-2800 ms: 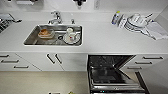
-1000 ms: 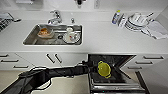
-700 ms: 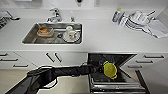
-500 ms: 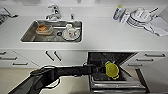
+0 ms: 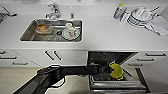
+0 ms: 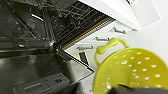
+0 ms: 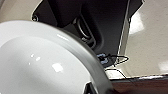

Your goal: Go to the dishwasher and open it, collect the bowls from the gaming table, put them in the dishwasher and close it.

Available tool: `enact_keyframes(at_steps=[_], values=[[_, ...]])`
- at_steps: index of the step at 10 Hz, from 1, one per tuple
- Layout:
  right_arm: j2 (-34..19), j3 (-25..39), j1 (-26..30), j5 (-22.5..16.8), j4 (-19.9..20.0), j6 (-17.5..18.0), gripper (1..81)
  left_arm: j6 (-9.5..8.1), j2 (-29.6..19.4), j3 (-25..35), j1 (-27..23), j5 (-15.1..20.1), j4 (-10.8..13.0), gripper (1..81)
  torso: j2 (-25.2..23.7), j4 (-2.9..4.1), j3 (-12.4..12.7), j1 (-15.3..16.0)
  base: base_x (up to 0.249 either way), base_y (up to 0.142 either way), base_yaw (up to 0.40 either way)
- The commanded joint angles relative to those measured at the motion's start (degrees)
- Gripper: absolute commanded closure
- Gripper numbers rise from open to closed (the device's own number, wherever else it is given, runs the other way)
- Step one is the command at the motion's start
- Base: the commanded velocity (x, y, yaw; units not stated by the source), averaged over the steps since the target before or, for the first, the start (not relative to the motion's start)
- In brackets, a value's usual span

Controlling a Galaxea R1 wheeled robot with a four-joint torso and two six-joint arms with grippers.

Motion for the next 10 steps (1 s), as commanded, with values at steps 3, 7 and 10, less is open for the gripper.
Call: enact_keyframes(at_steps=[3,7,10], values=[[-1.36,1.06,-1.20,-2.47,-1.78,-0.18,81.1,0.30,-0.26,9.07,-7.14,4.81,0.29,1.0,0.02,0.00,0.00,0.00,0.000,0.000,0.000],[-7.58,5.78,0.72,-0.81,-1.52,0.00,81.1,7.83,-25.97,31.71,3.11,4.90,-0.07,1.0,0.02,0.00,0.00,0.00,0.000,0.000,0.000],[-16.97,14.20,4.50,1.56,-1.08,2.28,81.1,14.95,-41.64,41.42,17.60,4.81,0.90,1.0,0.02,0.00,0.00,0.00,0.000,0.000,0.000]])
